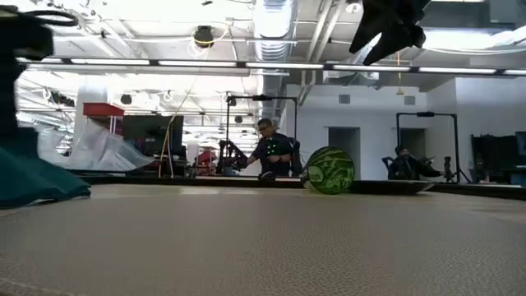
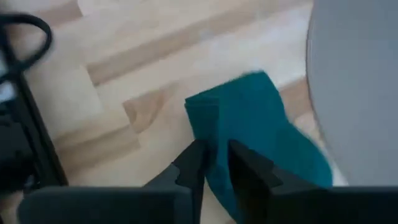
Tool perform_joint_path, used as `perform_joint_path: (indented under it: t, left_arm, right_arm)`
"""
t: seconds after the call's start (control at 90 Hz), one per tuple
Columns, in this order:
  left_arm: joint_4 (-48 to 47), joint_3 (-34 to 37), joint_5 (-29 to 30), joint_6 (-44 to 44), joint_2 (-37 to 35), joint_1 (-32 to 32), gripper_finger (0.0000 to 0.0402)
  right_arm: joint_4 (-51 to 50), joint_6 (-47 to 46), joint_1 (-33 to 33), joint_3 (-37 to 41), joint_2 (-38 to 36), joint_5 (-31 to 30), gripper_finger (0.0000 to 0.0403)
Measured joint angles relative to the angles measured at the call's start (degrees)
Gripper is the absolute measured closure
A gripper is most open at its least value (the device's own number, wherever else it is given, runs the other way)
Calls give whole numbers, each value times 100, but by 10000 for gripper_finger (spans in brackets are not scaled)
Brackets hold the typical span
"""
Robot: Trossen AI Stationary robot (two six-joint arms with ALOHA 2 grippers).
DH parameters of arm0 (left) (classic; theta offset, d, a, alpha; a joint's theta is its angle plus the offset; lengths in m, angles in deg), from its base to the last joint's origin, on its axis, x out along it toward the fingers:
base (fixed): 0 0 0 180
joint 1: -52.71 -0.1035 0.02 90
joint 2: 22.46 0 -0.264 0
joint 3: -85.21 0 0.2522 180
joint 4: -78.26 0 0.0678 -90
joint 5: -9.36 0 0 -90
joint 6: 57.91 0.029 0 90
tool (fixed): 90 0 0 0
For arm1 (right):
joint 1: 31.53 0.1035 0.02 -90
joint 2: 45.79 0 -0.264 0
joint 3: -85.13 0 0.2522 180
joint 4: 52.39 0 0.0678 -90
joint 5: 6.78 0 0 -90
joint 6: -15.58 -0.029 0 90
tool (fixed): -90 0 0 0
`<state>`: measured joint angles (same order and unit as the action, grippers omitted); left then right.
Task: Set table place
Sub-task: Put the green table napkin to the left of the gray tablemat
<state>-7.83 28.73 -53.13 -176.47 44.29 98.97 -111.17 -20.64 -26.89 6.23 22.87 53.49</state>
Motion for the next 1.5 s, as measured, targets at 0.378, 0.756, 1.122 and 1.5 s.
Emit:
perform_joint_path:
  t: [0.378,0.756,1.122,1.5]
  left_arm:
    - [-412,-41,-126,304,-635,-1485,324]
    - [1345,-50,-476,2071,186,-1657,396]
    - [2096,-50,-878,3156,1084,-2510,401]
    - [3804,905,-1101,2896,1144,-2737,402]
  right_arm:
    - [127,373,-68,0,0,2,167]
    - [110,388,-68,0,0,-3,168]
    - [63,388,-61,0,0,-2,168]
    - [-115,687,-64,0,-13,9,169]
